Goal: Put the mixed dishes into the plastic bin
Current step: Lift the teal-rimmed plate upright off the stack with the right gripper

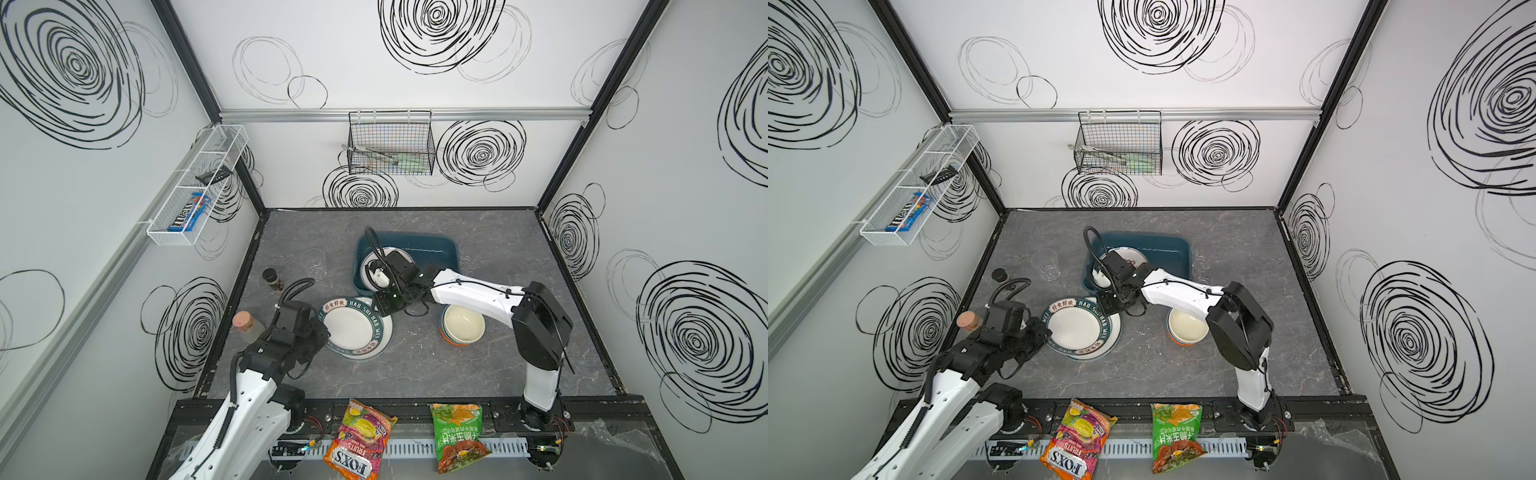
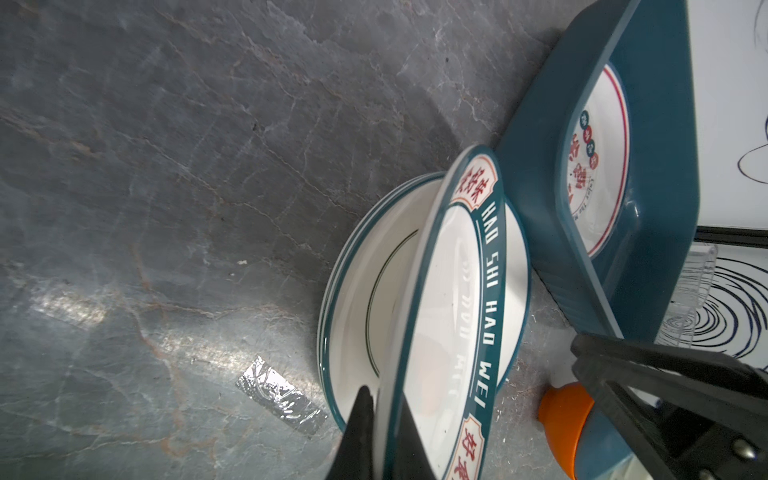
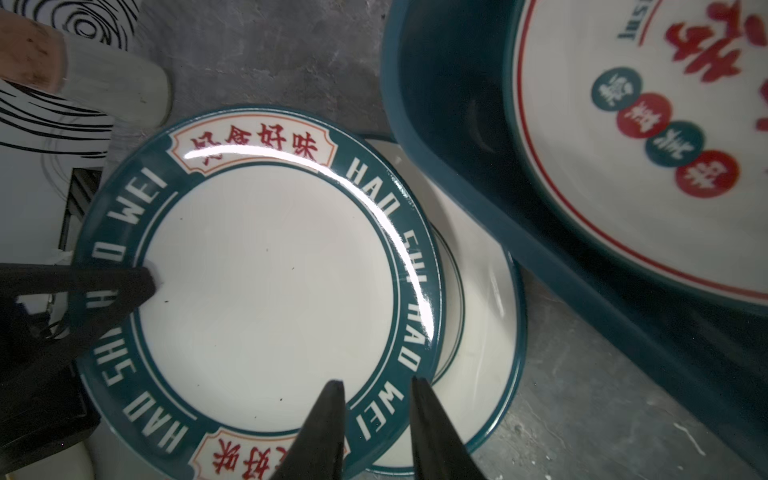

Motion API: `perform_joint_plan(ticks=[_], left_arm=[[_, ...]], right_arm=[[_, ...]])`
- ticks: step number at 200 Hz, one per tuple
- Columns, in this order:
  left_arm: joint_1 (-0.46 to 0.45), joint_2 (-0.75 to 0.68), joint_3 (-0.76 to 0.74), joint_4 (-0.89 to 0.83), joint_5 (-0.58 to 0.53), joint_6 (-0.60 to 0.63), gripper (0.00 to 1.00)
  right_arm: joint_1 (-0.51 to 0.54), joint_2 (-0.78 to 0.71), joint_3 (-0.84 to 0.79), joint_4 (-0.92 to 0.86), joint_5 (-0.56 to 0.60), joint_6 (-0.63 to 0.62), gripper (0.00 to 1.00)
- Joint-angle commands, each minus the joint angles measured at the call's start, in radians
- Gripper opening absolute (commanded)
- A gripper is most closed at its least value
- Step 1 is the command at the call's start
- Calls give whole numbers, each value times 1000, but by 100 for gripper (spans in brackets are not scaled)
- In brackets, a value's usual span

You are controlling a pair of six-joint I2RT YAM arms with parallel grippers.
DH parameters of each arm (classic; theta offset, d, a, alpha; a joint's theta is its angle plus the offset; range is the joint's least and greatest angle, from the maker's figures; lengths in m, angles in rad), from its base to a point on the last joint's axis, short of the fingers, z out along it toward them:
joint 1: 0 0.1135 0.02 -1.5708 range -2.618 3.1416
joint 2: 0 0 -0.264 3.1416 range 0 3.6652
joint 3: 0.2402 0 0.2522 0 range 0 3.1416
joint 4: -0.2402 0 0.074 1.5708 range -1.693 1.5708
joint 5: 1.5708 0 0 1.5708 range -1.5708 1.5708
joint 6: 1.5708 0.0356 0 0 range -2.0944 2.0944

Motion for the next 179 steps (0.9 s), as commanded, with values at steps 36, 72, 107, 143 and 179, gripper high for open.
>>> perform_joint_plan(ticks=[36,72,107,143,179], left_arm=[[6,-32,103,-26,-6,7,0],[9,-44,154,-57,6,5,0],[9,-45,188,-21,29,3,0],[4,-46,157,136,117,-41,0],[-23,-26,137,284,159,-70,0]], right_arm=[[-48,-104,-23,14,-72,7,38],[-92,-139,-51,41,-136,21,41],[-135,-175,-101,87,-203,43,47],[-184,-212,-167,151,-285,82,50],[-230,-246,-221,201,-340,115,51]])
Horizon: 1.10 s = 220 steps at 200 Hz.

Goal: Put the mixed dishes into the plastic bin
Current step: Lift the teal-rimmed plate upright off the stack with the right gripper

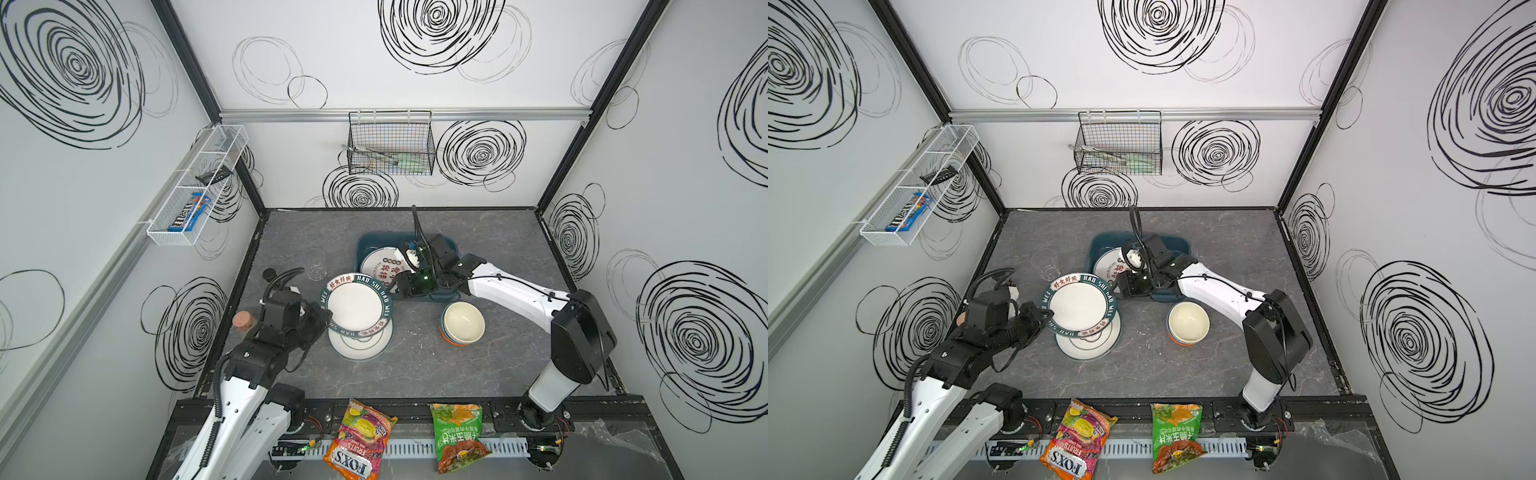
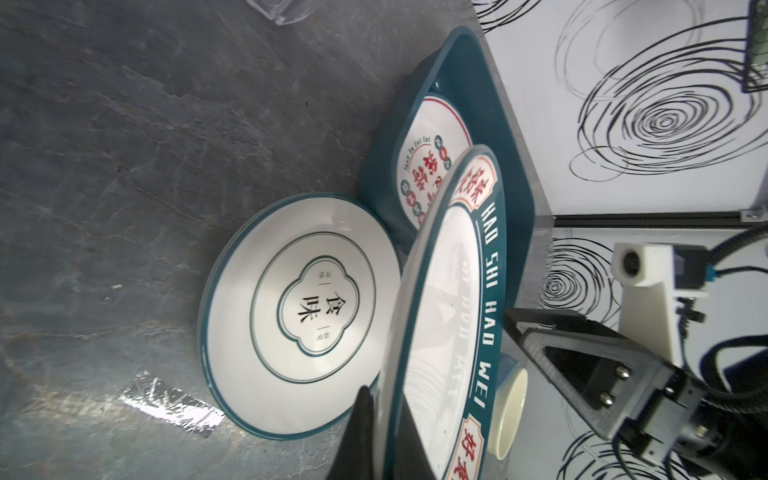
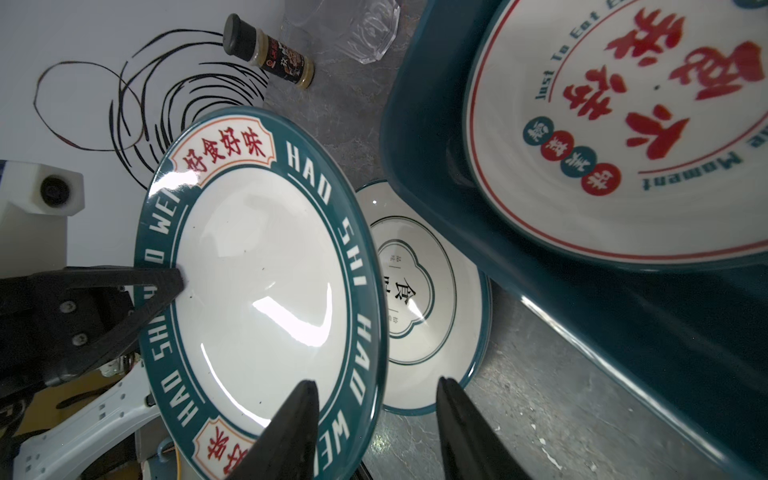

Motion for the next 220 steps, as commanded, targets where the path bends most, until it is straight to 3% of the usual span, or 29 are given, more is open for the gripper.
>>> perform_joint_plan(ticks=[1,47,124,133,150,189,220], left_arm=[[-19,8,-4,211,61,-38,0],[-94,57,-12,328,50,-66,0],[-156,126,-26,428,21,-79,2],[-158,133,-27,432,16,-78,13],[-160,150,-30,443,14,-73,21],[-163,166,-39,445,11,-60,56],[-163,146,-57,424,2,-45,68]], right_arm=[[-26,-47,-32,63,-71,35,51],[-72,-92,-78,124,-136,73,46],[-135,-140,-122,167,-182,97,11],[-145,-146,-126,171,-182,99,7],[-168,-153,-130,173,-182,97,2],[-233,-162,-126,158,-170,90,0],[-278,-158,-118,157,-144,78,0]])
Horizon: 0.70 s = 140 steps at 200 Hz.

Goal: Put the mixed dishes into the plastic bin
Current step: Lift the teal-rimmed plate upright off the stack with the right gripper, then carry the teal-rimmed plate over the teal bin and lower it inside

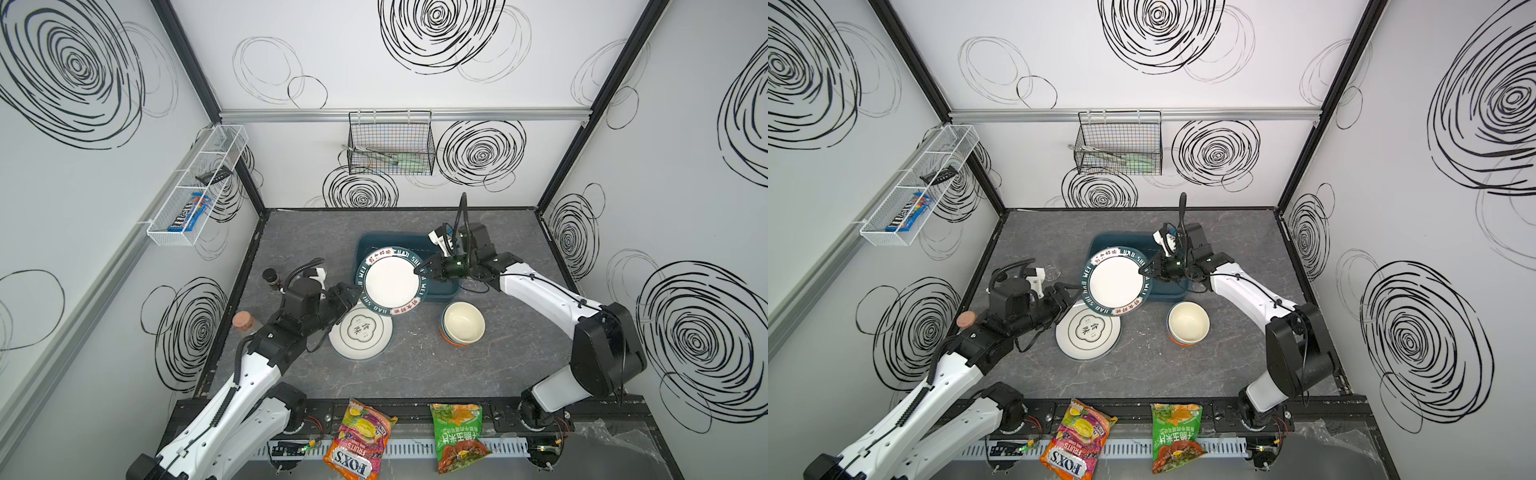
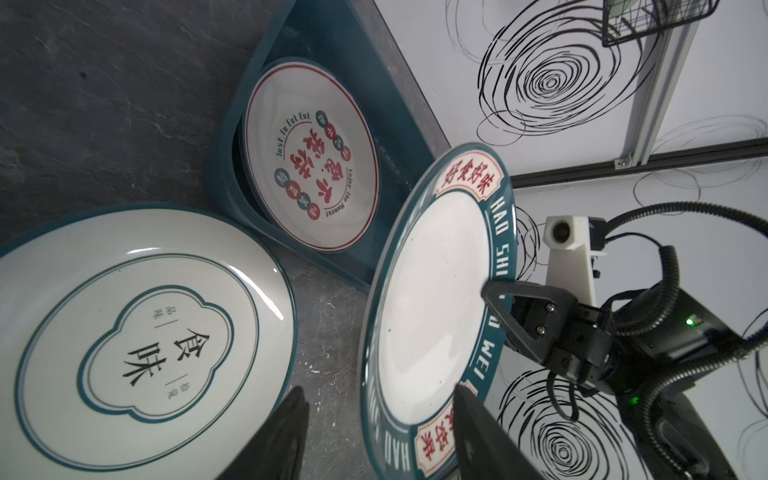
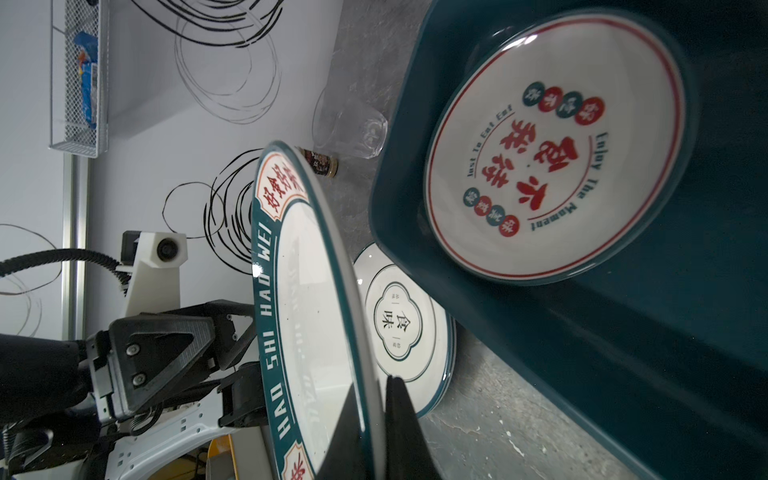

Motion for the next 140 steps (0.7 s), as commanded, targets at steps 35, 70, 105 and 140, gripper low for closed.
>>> perform_joint_plan(ticks=[35,70,105,140], left_arm=[[-2,-57,-42,-15,-39,34,75],[-1,-102,-73,-53,-44,41,77],[-2,-134,-104,-71,-43,33,78],[6,-147,-112,-87,-43,35,79]], right_arm=[[-68,19,44,16,45,-15,0],[-79,107,108,14,91,4,0],[-78,201,163,31,132,40,0],[-67,291,222,27,170,62,0]])
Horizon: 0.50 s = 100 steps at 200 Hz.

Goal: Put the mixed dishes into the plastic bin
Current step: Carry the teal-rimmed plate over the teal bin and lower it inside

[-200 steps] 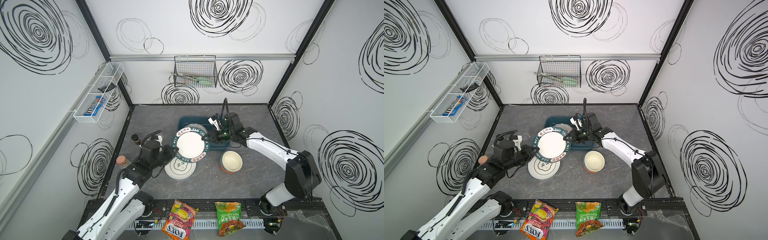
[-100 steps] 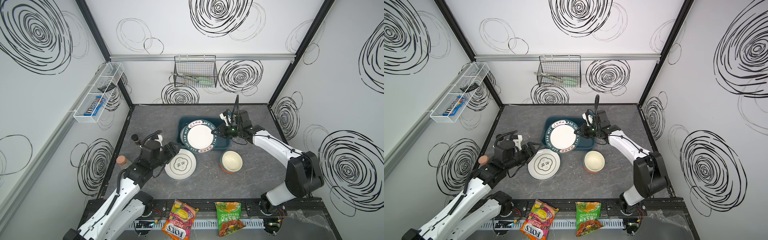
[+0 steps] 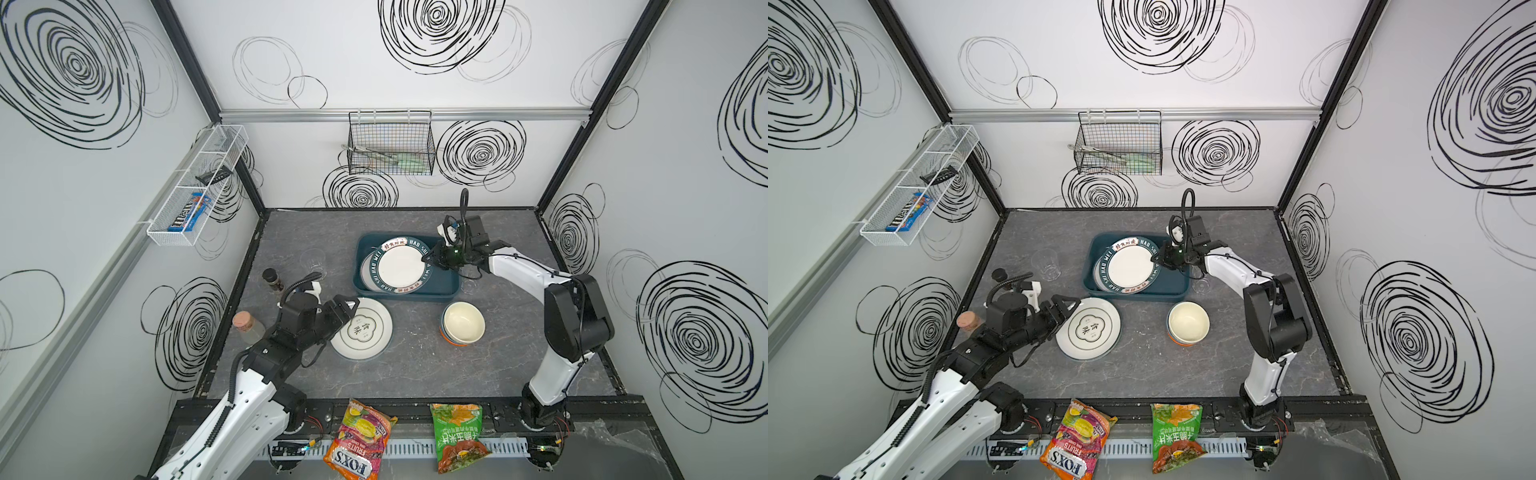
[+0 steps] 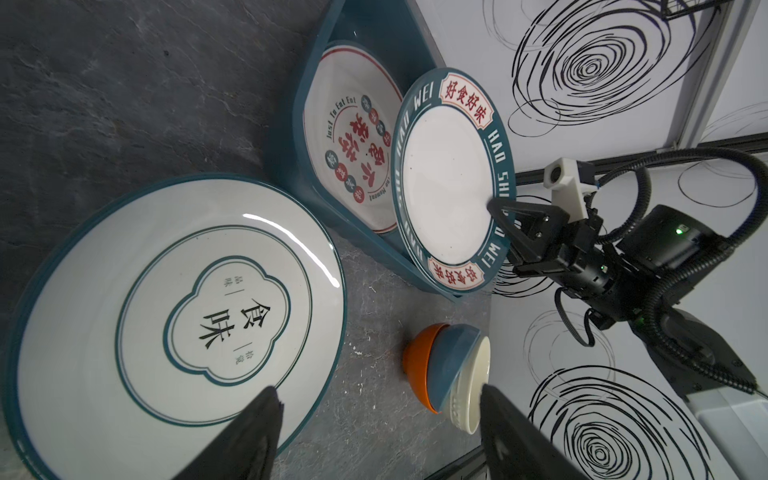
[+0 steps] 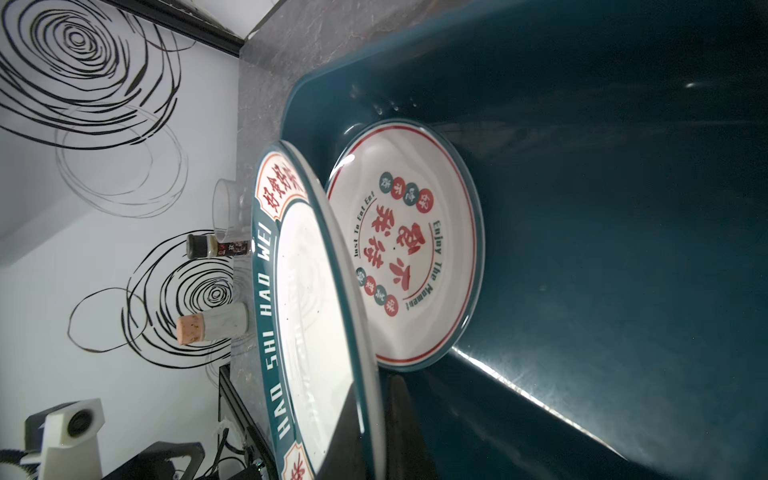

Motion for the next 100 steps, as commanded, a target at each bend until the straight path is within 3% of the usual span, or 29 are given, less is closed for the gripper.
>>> perform_joint_plan(ticks=[1,100], left_arm=[[6,-13,-9,-2,-12,11,79],[30,-31,-34,-25,-1,10,80]], right_arm=[[8,33,70,30,19,32,0],[41,190,175,34,75,61,0]])
